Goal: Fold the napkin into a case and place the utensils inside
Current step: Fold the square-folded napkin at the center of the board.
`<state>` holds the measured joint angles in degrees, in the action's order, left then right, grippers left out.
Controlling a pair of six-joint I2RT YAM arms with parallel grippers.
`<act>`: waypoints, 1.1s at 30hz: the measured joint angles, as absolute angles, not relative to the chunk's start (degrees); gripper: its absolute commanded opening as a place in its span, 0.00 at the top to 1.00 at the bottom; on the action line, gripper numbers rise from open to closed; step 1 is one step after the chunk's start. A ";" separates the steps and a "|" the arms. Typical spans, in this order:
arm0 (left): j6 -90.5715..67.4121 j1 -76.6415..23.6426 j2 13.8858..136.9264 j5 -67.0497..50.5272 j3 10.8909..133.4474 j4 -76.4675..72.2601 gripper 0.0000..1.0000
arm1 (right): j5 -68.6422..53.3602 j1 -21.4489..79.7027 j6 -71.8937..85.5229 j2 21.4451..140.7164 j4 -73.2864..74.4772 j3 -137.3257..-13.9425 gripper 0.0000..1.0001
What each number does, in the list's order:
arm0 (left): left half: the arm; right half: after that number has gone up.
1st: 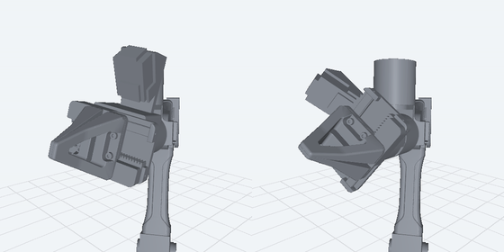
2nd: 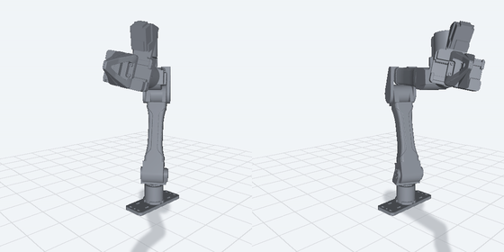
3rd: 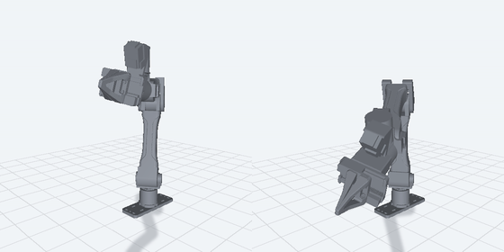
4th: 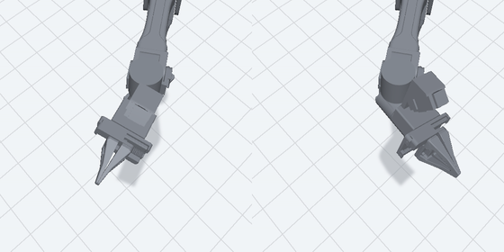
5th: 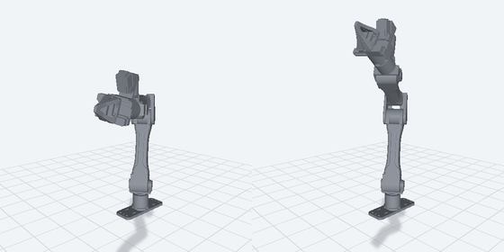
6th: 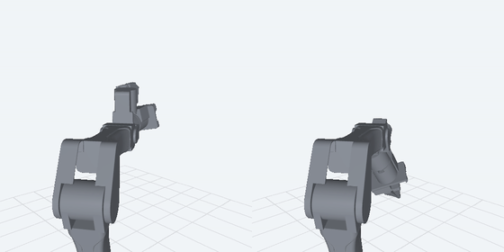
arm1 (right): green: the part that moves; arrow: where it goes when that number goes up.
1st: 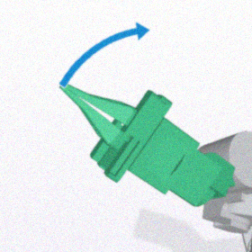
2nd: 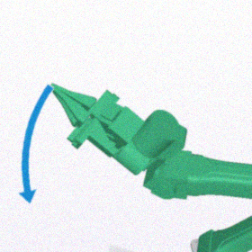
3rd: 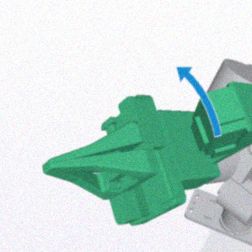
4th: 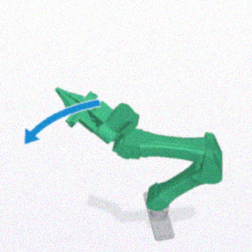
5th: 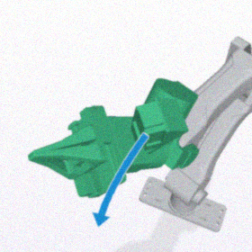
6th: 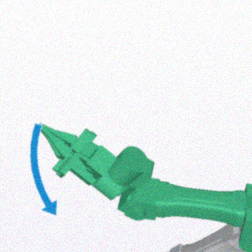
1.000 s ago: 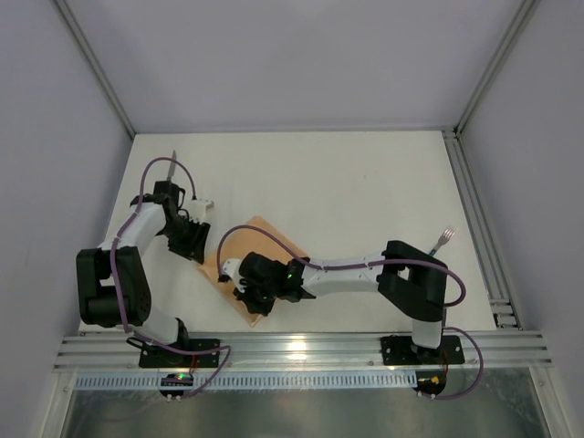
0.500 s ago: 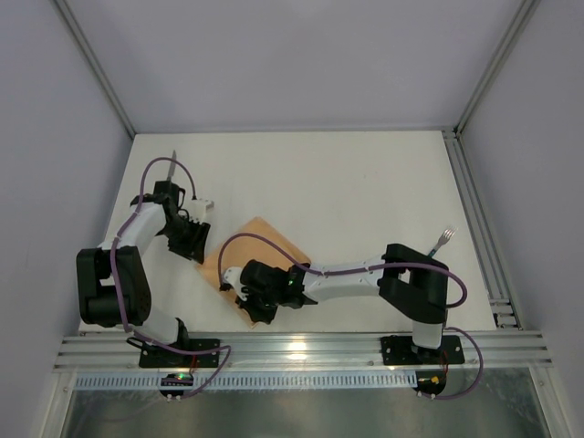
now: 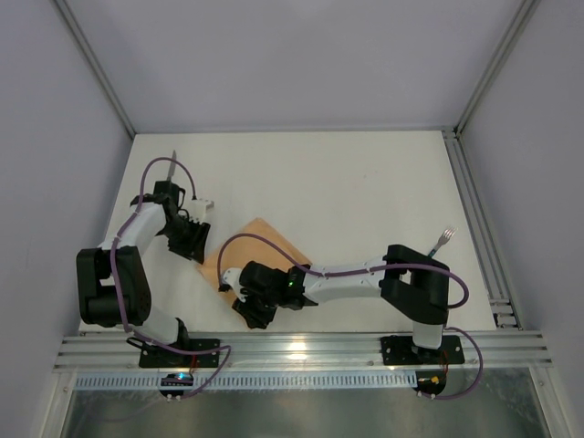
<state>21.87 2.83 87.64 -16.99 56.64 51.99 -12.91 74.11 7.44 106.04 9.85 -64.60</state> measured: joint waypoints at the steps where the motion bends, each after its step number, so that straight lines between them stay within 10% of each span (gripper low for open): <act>1: 21.87 2.83 87.64 -17.04 56.64 51.99 0.54 | -13.08 74.11 7.49 106.02 9.78 -64.60 0.62; 14: 22.15 2.83 86.17 -20.14 56.64 52.77 0.54 | -15.16 73.65 10.13 97.25 6.81 -63.29 0.62; 22: 23.44 1.15 81.45 -21.32 56.01 53.15 0.57 | -14.57 60.12 21.80 90.56 0.10 -51.35 0.90; 33: 23.49 -1.06 88.88 -16.23 51.92 48.05 0.60 | -8.47 50.41 31.11 90.56 -2.66 -42.57 0.96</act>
